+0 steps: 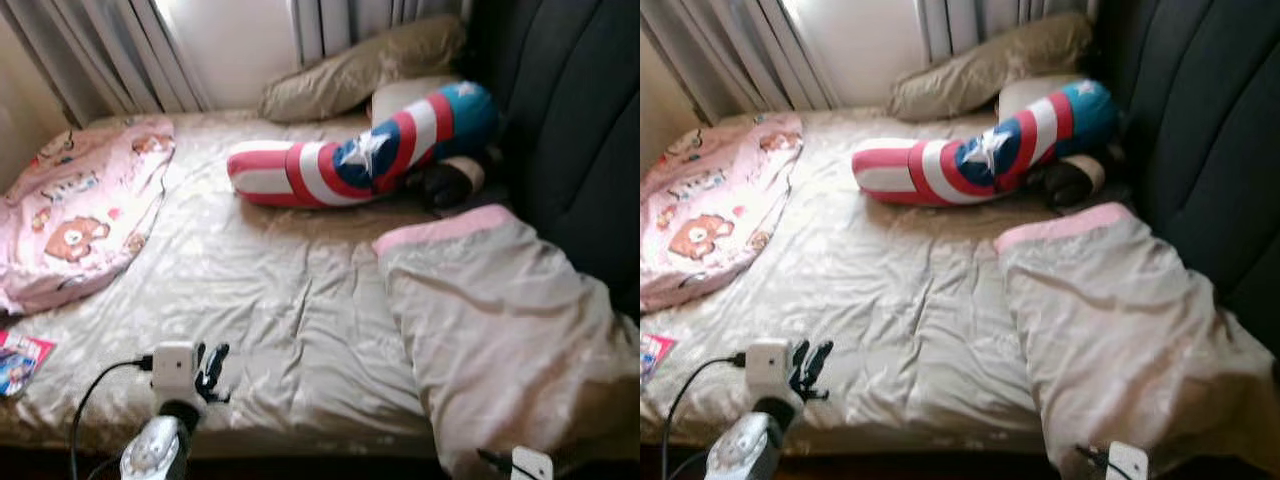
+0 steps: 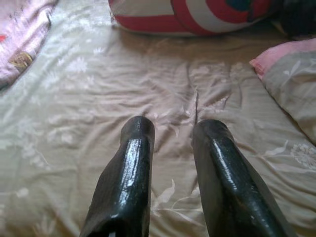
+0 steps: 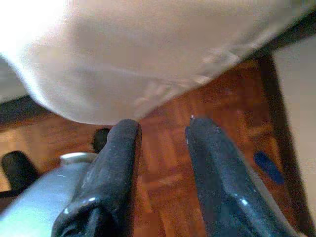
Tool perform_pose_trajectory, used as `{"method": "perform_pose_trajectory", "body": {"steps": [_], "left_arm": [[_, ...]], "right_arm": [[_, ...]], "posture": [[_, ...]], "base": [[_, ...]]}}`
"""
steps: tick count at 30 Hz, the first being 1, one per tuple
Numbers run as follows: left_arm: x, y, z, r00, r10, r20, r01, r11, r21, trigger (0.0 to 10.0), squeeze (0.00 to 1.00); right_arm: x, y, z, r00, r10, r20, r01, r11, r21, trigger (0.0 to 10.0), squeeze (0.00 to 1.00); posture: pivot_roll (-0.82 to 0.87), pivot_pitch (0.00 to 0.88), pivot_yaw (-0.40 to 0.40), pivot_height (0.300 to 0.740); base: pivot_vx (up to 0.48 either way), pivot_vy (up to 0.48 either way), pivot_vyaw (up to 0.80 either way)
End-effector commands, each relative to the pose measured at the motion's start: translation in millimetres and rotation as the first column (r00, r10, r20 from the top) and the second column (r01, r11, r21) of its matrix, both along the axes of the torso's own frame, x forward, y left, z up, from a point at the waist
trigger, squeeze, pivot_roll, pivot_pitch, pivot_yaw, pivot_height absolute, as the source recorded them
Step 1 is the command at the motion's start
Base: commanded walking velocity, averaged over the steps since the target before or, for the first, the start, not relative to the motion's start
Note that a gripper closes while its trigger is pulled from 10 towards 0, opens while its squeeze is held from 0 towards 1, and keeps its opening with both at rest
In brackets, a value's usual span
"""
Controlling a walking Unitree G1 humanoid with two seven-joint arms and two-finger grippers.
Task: Clean up the room
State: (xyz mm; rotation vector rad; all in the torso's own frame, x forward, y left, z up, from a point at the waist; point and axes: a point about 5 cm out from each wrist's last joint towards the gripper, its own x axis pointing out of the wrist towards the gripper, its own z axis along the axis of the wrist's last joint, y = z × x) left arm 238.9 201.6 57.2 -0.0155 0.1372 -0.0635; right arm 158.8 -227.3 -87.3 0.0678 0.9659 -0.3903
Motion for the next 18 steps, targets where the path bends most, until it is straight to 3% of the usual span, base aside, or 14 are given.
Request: {"method": "perform_pose_trajectory", "body": {"steps": [1,5,8,18], "left_arm": [[-3.5,6.0,11,1.0,0.002,0.01,-0.002,0.999,0.041,10.0,0.0],[-7.5,9.4,17,1.0,0.014,0.014,-0.014,0.999,0.049,10.0,0.0],[-14.3,11.5,22,1.0,0.023,0.007,-0.023,0.998,0.057,10.0,0.0],[-23.0,12.3,26,0.999,0.041,-0.028,-0.039,0.997,0.063,10.0,0.0]], "right_arm": [[12.8,9.8,4,0.997,0.058,0.053,-0.059,0.998,0.015,10.0,0.0],[25.0,16.7,9,0.99,0.11,0.093,-0.112,0.994,0.019,10.0,0.0],[46.0,26.4,18,0.971,0.189,0.148,-0.192,0.981,0.006,10.0,0.0],[70.9,40.4,31,0.944,0.241,0.225,-0.252,0.968,0.021,10.0,0.0]], "posture": [[0.16,0.163,0.117,0.74],[0.17,0.173,0.12,0.74],[0.18,0.184,0.121,0.74],[0.2,0.19,0.113,0.74]], "base": [[0.0,0.0,0.0],[0.0,0.0,0.0],[0.0,0.0,0.0],[0.0,0.0,0.0]]}}
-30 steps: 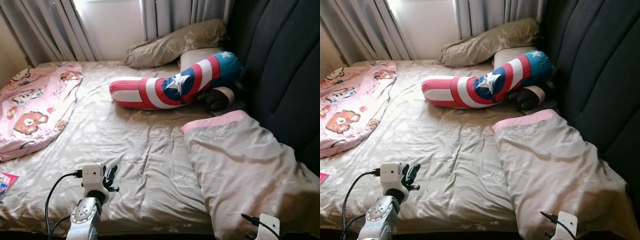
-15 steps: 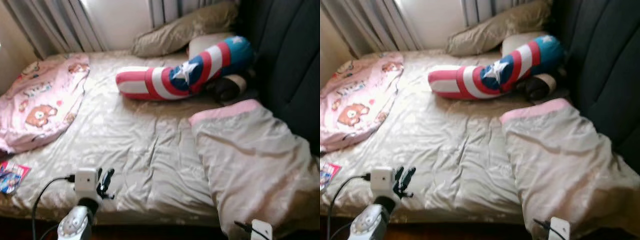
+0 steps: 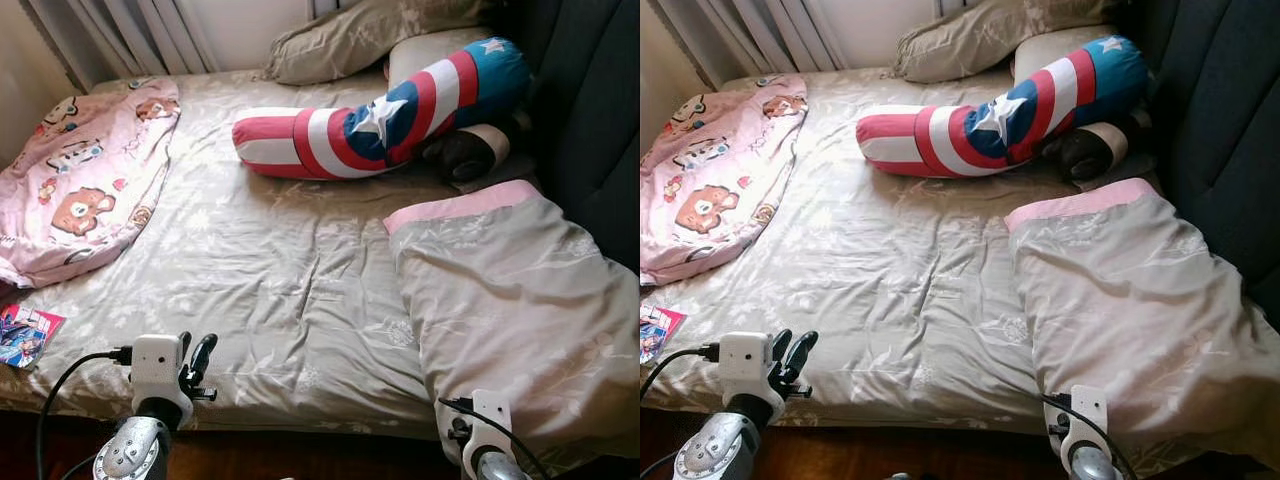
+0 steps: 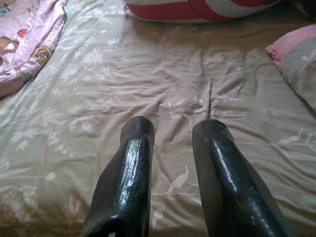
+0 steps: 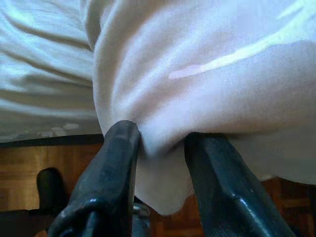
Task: Clean up the room
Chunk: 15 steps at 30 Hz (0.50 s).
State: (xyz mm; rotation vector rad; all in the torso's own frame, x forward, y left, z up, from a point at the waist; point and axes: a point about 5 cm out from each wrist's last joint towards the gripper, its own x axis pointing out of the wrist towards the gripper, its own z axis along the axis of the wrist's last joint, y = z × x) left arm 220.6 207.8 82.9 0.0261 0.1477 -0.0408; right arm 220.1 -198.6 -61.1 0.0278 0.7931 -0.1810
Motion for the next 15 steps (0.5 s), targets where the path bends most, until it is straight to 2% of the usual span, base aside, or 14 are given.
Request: {"method": "perform_pose_trajectory", "body": {"steps": [1,4,7,9,10,11,12,13,14,15], "left_arm": [[-4.8,6.3,0,0.999,0.024,-0.023,-0.024,1.0,0.02,10.0,0.0],[-4.6,6.1,0,0.999,0.026,-0.025,-0.025,0.999,0.02,10.0,0.0],[-4.4,4.7,0,0.999,0.029,-0.028,-0.028,0.999,0.017,10.0,0.0],[-5.0,4.4,0,0.999,0.029,-0.03,-0.029,0.999,0.016,10.0,0.0],[-5.4,4.1,0,0.999,0.029,-0.031,-0.028,0.999,0.015,10.0,0.0],[-5.8,3.7,-1,0.999,0.029,-0.034,-0.029,0.999,0.014,10.0,0.0],[-5.9,3.8,-1,0.999,0.031,-0.035,-0.03,0.999,0.014,10.0,0.0],[-6.1,4.1,-1,0.999,0.033,-0.037,-0.032,0.999,0.014,10.0,0.0],[-6.1,4.1,-1,0.999,0.034,-0.037,-0.033,0.999,0.014,10.0,0.0],[-6.1,4.1,-1,0.999,0.034,-0.038,-0.034,0.999,0.014,10.0,0.0]], "right_arm": [[16.1,19.9,8,0.995,0.077,0.067,-0.081,0.995,0.053,10.0,0.0],[20.6,24.8,11,0.992,0.089,0.088,-0.096,0.992,0.077,10.0,0.0],[33.4,43.8,19,0.981,0.139,0.136,-0.161,0.973,0.164,10.0,0.0],[35.4,48.3,21,0.976,0.16,0.148,-0.185,0.968,0.172,10.0,0.0],[35.9,49.2,21,0.975,0.162,0.153,-0.188,0.967,0.175,5.8,0.0],[36.4,50.1,22,0.974,0.163,0.157,-0.191,0.965,0.182,4.2,0.0],[36.7,51.1,22,0.973,0.165,0.16,-0.195,0.962,0.191,3.4,0.0],[37.2,52.8,22,0.971,0.17,0.166,-0.203,0.957,0.206,3.4,0.0],[37.9,53.9,23,0.97,0.175,0.169,-0.209,0.956,0.208,4.7,0.0],[39.5,54.9,24,0.968,0.179,0.176,-0.214,0.955,0.206,10.0,0.0]], "posture": [[0.2,0.19,0.111,0.74],[0.2,0.19,0.11,0.74],[0.2,0.185,0.107,0.74],[0.2,0.185,0.107,0.74],[0.2,0.182,0.105,0.74],[0.2,0.181,0.103,0.74],[0.2,0.181,0.103,0.74],[0.2,0.183,0.105,0.74],[0.2,0.183,0.105,0.74],[0.2,0.182,0.105,0.74]], "base": [[0.0,0.0,0.0],[0.0,0.0,0.0],[0.0,0.0,0.0],[0.0,0.0,0.0],[0.0,0.0,0.0],[0.0,0.0,0.0],[0.0,0.0,0.0],[0.0,0.0,0.0],[0.0,0.0,0.0],[0.0,0.0,0.0]]}}
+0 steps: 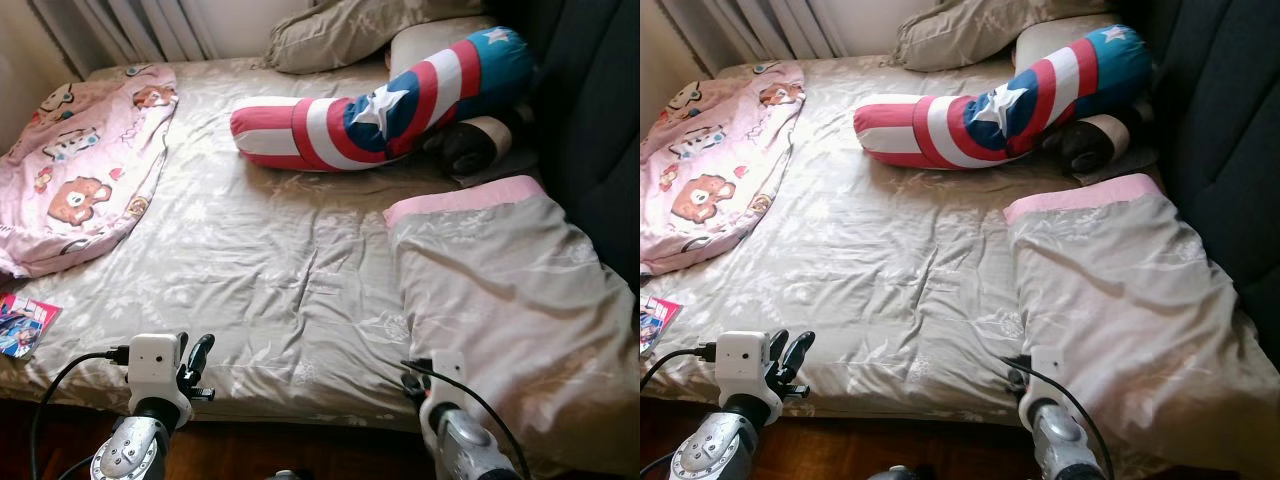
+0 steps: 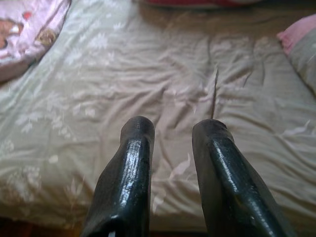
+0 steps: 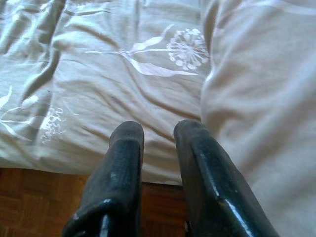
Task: Clean up the room
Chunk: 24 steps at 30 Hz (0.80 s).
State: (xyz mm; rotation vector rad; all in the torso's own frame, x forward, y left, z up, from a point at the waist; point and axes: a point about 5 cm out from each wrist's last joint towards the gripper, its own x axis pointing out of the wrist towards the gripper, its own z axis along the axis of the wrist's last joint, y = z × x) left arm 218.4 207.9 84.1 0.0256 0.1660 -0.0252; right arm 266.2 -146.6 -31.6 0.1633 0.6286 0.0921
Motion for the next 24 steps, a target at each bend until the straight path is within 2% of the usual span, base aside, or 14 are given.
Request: {"method": "perform_pose_trajectory", "body": {"steps": [1,3,5,9,11,12,13,16,18,20,21,23,24], "left_arm": [[-3.8,4.0,-2,1.0,0.018,-0.02,-0.018,1.0,0.013,10.0,0.0],[-3.7,4.0,-2,1.0,0.018,-0.021,-0.018,1.0,0.014,10.0,0.0],[-3.2,4.9,-2,1.0,0.019,-0.023,-0.018,1.0,0.016,10.0,0.0],[-0.3,4.8,-2,1.0,0.02,-0.017,-0.02,1.0,0.014,10.0,0.0],[0.4,4.5,-2,1.0,0.02,-0.018,-0.02,1.0,0.014,10.0,0.0],[0.7,3.9,-2,1.0,0.02,-0.017,-0.02,1.0,0.011,10.0,0.0],[0.8,3.6,-2,1.0,0.019,-0.017,-0.019,1.0,0.01,10.0,0.0],[1.9,1.5,-3,1.0,0.014,-0.017,-0.014,1.0,0.005,10.0,0.0],[4.1,0.4,-3,1.0,0.014,-0.013,-0.014,1.0,0.0,10.0,0.0],[5.2,0.1,-3,1.0,0.013,-0.009,-0.014,1.0,-0.002,10.0,0.0],[5.2,0.1,-3,1.0,0.013,-0.009,-0.014,1.0,-0.002,10.0,0.0],[6.4,0.0,-3,1.0,0.013,-0.008,-0.013,1.0,-0.003,10.0,0.0],[7.2,0.2,-4,1.0,0.013,-0.007,-0.013,1.0,-0.003,10.0,0.0]], "right_arm": [[-4.7,3.8,-4,1.0,0.01,-0.015,-0.01,1.0,0.011,10.0,0.0],[-2.8,4.3,-2,1.0,0.005,-0.007,-0.004,1.0,0.022,10.0,0.0],[6.5,6.8,5,1.0,-0.002,0.025,0.001,0.999,0.042,10.0,0.0],[17.1,-1.5,18,0.992,-0.015,0.124,0.02,0.999,-0.035,10.0,0.0],[21.2,-16.6,26,0.974,-0.07,0.214,0.1,0.986,-0.13,10.0,0.0],[22.5,-33.9,35,0.939,-0.159,0.306,0.216,0.963,-0.162,10.0,0.0],[21.5,-41.0,38,0.922,-0.191,0.337,0.259,0.951,-0.171,10.0,0.0],[1.1,-70.2,33,0.887,-0.263,0.38,0.372,0.893,-0.252,10.0,0.0],[-27.0,-91.9,24,0.873,-0.305,0.382,0.438,0.834,-0.334,10.0,0.0],[-42.8,-101.5,19,0.871,-0.318,0.375,0.459,0.799,-0.388,10.0,0.0],[-42.8,-101.5,19,0.871,-0.318,0.375,0.459,0.799,-0.388,10.0,0.0],[-56.4,-109.1,16,0.866,-0.331,0.375,0.479,0.766,-0.428,10.0,0.0],[-78.6,-121.5,13,0.852,-0.364,0.377,0.516,0.706,-0.485,10.0,0.0]], "posture": [[0.2,0.182,0.105,0.74],[0.2,0.182,0.105,0.74],[0.19,0.178,0.107,0.74],[0.19,0.172,0.104,0.74],[0.18,0.171,0.106,0.74],[0.18,0.172,0.107,0.74],[0.17,0.171,0.106,0.74],[0.16,0.165,0.102,0.74],[0.15,0.161,0.098,0.74],[0.15,0.158,0.097,0.74],[0.15,0.158,0.097,0.74],[0.14,0.154,0.096,0.74],[0.14,0.151,0.096,0.74]], "base": [[0.0,0.0,0.0],[0.0,0.0,0.0],[0.0,0.0,0.0],[0.0,0.0,0.0],[0.0,0.0,0.0],[0.0,0.0,0.0],[0.0,0.0,0.0],[0.0,0.0,0.0],[0.0,0.0,0.0],[0.0,0.0,0.0],[0.0,0.0,0.0],[0.0,0.0,0.0],[0.0,0.0,0.0]]}}
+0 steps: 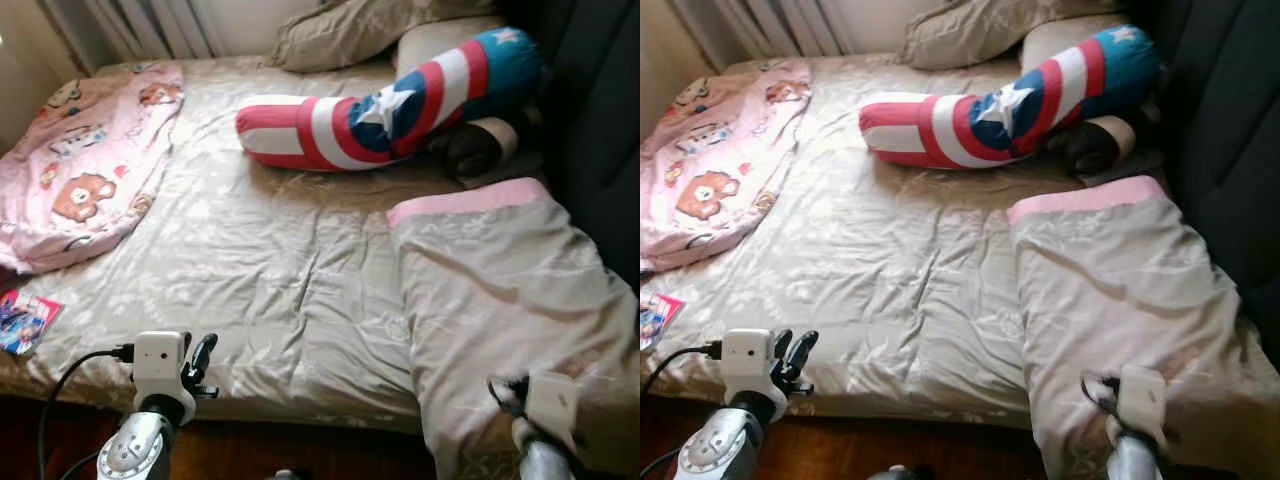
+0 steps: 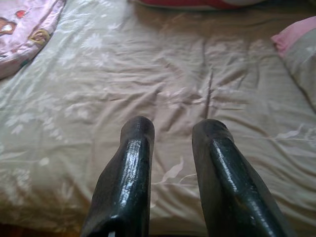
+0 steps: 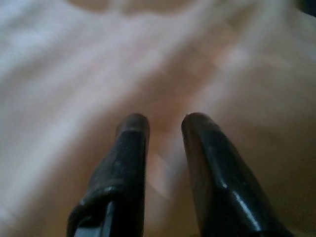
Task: Clean up the room
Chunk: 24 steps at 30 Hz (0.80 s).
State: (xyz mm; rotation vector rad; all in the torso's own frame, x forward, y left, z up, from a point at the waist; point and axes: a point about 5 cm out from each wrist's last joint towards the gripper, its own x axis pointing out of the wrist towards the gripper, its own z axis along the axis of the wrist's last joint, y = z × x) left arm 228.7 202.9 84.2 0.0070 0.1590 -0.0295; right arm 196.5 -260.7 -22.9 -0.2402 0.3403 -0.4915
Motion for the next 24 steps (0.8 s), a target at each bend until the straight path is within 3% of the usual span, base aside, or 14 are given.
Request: {"method": "perform_pose_trajectory", "body": {"steps": [1,2,3,6,9,11,12,13,14,16,18,21,23,24], "left_arm": [[-3.0,5.1,-4,1.0,0.016,-0.014,-0.016,1.0,0.016,10.0,0.0],[-2.8,5.6,-4,1.0,0.015,-0.013,-0.015,1.0,0.017,10.0,0.0],[-2.8,5.6,-4,1.0,0.015,-0.013,-0.015,1.0,0.017,10.0,0.0],[-2.1,6.7,-5,1.0,0.017,-0.013,-0.017,1.0,0.018,10.0,0.0],[-0.8,6.5,-5,1.0,0.016,-0.012,-0.016,1.0,0.018,10.0,0.0],[-0.2,6.4,-5,1.0,0.015,-0.011,-0.015,1.0,0.018,10.0,0.0],[0.7,6.3,-5,1.0,0.014,-0.01,-0.014,1.0,0.018,10.0,0.0],[0.7,6.3,-5,1.0,0.014,-0.01,-0.014,1.0,0.018,10.0,0.0],[1.4,6.3,-5,1.0,0.014,-0.009,-0.014,1.0,0.016,10.0,0.0],[2.0,5.9,-5,1.0,0.013,-0.008,-0.013,1.0,0.015,10.0,0.0],[2.0,5.7,-5,1.0,0.013,-0.007,-0.013,1.0,0.014,10.0,0.0],[2.1,6.0,-5,1.0,0.012,-0.007,-0.012,1.0,0.014,10.0,0.0],[2.5,7.2,-5,1.0,0.016,-0.006,-0.016,1.0,0.018,10.0,0.0],[2.5,7.2,-5,1.0,0.016,-0.006,-0.016,1.0,0.018,10.0,0.0]], "right_arm": [[-8.8,-7.4,5,0.999,-0.044,0.015,0.045,0.997,-0.06,10.0,0.0],[-33.7,-18.7,3,0.991,-0.134,-0.004,0.133,0.987,-0.093,10.0,0.0],[-33.7,-18.7,3,0.991,-0.134,-0.004,0.133,0.987,-0.093,10.0,0.0],[-67.2,-25.2,1,0.977,-0.21,-0.047,0.201,0.968,-0.149,10.0,0.0],[-89.3,-25.3,-9,0.956,-0.262,-0.133,0.242,0.959,-0.148,10.0,0.0],[-94.6,-23.9,-15,0.945,-0.277,-0.173,0.256,0.958,-0.131,10.0,0.0],[-101.0,-21.9,-27,0.916,-0.306,-0.259,0.293,0.952,-0.089,10.0,0.0],[-101.0,-21.9,-27,0.916,-0.306,-0.259,0.293,0.952,-0.089,10.0,0.0],[-106.8,-18.7,-39,0.877,-0.342,-0.337,0.349,0.936,-0.042,10.0,0.0],[-107.6,-10.3,-54,0.832,-0.309,-0.461,0.364,0.931,0.031,10.0,0.0],[-102.5,-8.2,-58,0.812,-0.297,-0.502,0.373,0.926,0.056,10.0,0.0],[-90.7,-0.5,-62,0.814,-0.208,-0.543,0.318,0.941,0.116,10.0,0.0],[-66.1,10.0,-63,0.821,-0.133,-0.556,0.273,0.946,0.176,10.0,0.0],[-66.1,10.0,-63,0.821,-0.133,-0.556,0.273,0.946,0.176,10.0,0.0]], "posture": [[0.14,0.151,0.096,0.74],[0.14,0.148,0.095,0.74],[0.14,0.148,0.095,0.74],[0.12,0.142,0.095,0.74],[0.12,0.14,0.095,0.74],[0.12,0.139,0.093,0.74],[0.12,0.134,0.091,0.74],[0.12,0.134,0.091,0.74],[0.12,0.135,0.088,0.74],[0.13,0.129,0.086,0.74],[0.13,0.131,0.084,0.74],[0.13,0.133,0.085,0.74],[0.13,0.136,0.086,0.74],[0.13,0.136,0.086,0.74]], "base": [[0.0,0.0,0.0],[0.0,0.0,0.0],[0.0,0.0,0.0],[0.0,0.0,0.0],[0.0,0.0,0.0],[0.0,0.0,0.0],[0.0,0.0,0.0],[0.0,0.0,0.0],[0.0,0.0,0.0],[0.0,0.0,0.0],[0.0,0.0,0.0],[0.0,0.0,0.0],[0.0,0.0,0.0],[0.0,0.0,0.0]]}}
